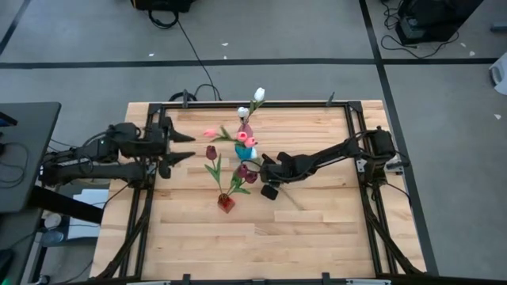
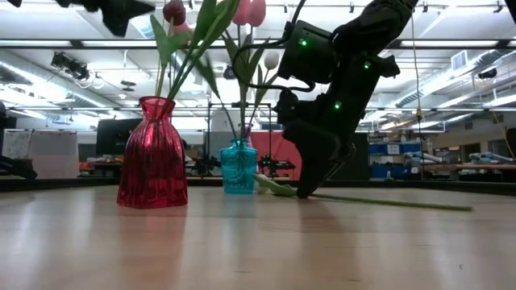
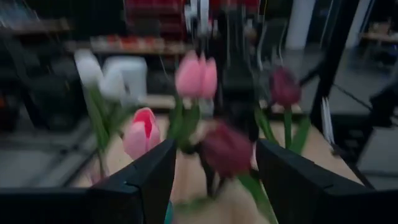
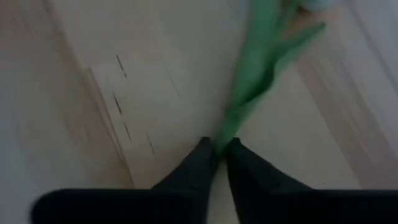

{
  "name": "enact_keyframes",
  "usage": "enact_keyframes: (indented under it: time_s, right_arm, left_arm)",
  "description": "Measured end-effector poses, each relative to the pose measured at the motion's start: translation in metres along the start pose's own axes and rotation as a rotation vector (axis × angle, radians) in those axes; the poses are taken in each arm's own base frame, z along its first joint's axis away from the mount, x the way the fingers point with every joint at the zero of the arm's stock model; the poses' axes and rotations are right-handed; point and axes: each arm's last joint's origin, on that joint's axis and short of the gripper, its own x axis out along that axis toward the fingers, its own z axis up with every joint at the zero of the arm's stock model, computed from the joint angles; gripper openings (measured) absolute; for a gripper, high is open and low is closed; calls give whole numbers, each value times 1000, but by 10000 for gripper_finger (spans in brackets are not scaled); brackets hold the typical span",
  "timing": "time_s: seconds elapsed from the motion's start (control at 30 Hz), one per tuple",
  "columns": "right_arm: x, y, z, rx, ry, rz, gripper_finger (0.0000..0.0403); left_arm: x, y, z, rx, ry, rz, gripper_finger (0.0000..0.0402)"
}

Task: Sort flowers into vase by color
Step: Put the white flower into the violet vase

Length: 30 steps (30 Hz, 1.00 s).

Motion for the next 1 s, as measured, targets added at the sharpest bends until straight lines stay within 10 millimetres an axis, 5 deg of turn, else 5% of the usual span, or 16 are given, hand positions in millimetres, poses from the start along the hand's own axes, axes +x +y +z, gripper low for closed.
enact_keyframes:
  time_s: [0.13, 0.3, 0.6, 0.77, 1.0]
  right_arm:
    - [1, -5, -2, 6, 44, 13, 12]
    - [-6, -14, -3, 15, 86, 3, 18]
    - [-53, -31, -9, -42, 135, -66, 8]
    - [-86, -38, 3, -83, -2, -18, 8]
    - [-129, -58, 4, -107, -341, 65, 8]
  left_arm:
    - [-1, -3, -13, -79, 137, -25, 227]
    - [-4, -6, -23, -168, 242, -28, 227]
    - [-6, -7, -33, -232, 345, 8, 227]
    - [-3, -6, -42, -231, 343, 75, 227]
    - [14, -13, -89, -251, 323, 27, 227]
